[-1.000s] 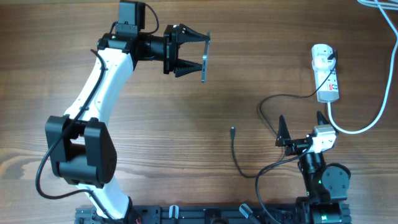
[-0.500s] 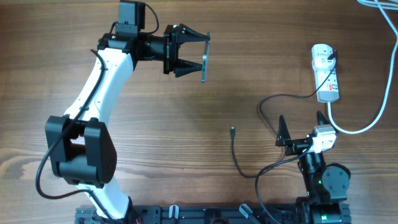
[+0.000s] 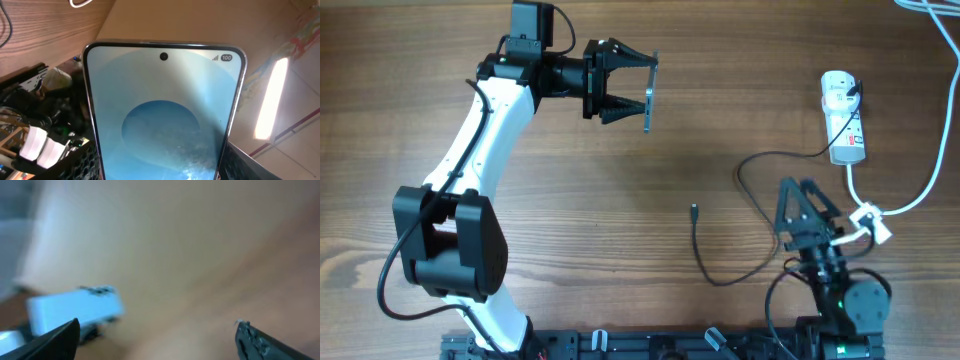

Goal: Plug charger to phone and switch on socket
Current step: 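Move the right gripper toward the phone held by the left gripper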

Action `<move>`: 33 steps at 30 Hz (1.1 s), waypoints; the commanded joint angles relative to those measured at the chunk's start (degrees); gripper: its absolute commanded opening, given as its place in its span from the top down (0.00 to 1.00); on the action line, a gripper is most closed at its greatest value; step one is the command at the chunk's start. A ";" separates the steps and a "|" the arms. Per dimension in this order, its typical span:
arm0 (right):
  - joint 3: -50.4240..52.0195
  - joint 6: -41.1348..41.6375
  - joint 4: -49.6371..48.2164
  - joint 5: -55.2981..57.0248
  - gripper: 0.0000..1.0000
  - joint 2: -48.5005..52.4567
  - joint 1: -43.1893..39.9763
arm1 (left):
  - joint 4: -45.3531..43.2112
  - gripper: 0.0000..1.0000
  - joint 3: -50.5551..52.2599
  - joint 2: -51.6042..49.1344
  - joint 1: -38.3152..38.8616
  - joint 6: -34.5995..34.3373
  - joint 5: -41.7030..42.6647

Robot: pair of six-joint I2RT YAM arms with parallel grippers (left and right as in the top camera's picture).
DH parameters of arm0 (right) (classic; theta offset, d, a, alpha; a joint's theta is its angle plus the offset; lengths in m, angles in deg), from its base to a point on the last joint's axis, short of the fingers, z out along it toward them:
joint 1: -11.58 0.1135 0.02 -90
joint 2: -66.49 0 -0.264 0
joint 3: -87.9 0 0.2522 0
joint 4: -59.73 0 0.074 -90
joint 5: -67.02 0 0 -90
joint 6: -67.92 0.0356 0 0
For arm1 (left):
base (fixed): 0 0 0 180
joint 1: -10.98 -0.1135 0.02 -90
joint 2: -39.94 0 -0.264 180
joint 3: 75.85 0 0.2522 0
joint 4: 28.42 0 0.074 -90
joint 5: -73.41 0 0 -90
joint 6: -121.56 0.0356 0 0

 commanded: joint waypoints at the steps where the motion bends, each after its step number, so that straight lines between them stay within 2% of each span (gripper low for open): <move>1: -2.54 -8.79 -4.92 -7.58 0.00 -0.39 -0.22 | -0.26 0.32 -0.33 2.05 -0.31 -0.50 2.67; 4: -10.27 -18.12 1.73 -7.37 0.00 1.31 -0.22 | -0.26 0.32 -0.33 2.05 -0.31 -0.50 2.10; 5: -14.95 -21.90 6.97 -6.93 0.00 3.50 -0.22 | -0.26 0.32 -0.33 2.05 -0.31 -0.50 1.75; 8: -26.56 -31.21 19.37 -6.99 0.00 12.37 -0.22 | -0.26 0.32 -0.33 2.05 -0.31 -0.50 1.31; 10: -35.39 -32.96 27.12 -10.60 0.00 20.35 -0.22 | -0.24 0.32 -0.33 2.05 -0.31 -0.52 0.96; 12: -40.79 -30.38 26.03 -21.09 0.00 25.46 -0.22 | -0.24 0.32 -0.33 2.05 -0.31 -0.50 0.94; 14: -42.56 -19.78 16.28 -31.95 0.00 29.64 -0.22 | -0.24 0.32 -0.33 2.05 -0.31 -0.50 0.92; 16: -43.15 -17.73 8.74 -39.41 0.00 32.35 -0.22 | -0.24 0.32 -0.33 2.05 -0.31 -0.50 0.87; 17: -44.35 -17.81 8.31 -41.51 0.00 34.07 -0.22 | -0.24 0.32 -0.33 2.05 -0.31 -0.50 0.68; 19: -49.13 -23.65 16.37 -42.14 0.01 38.77 -0.17 | -0.24 0.32 -0.33 2.05 -0.31 -0.52 0.48; 23: -63.21 -37.55 42.60 -31.56 0.01 48.61 0.52 | -0.24 0.32 -0.33 2.05 -0.28 -0.52 0.15; 24: -69.40 -40.46 51.06 -24.26 0.01 52.41 2.21 | -0.24 0.32 -0.33 2.05 -0.26 -0.52 -0.74; 28: -83.78 -43.47 69.26 -2.08 0.01 61.00 10.75 | -0.22 0.32 -0.33 2.05 -0.26 -0.57 -4.79; 30: -90.03 -42.40 75.25 8.61 0.00 65.66 18.69 | -0.22 0.32 -0.33 2.05 -0.20 -1.92 -7.04; 33: -92.24 -38.40 74.34 13.14 0.00 68.37 26.56 | -0.24 0.32 -0.33 2.05 0.13 -3.37 -8.81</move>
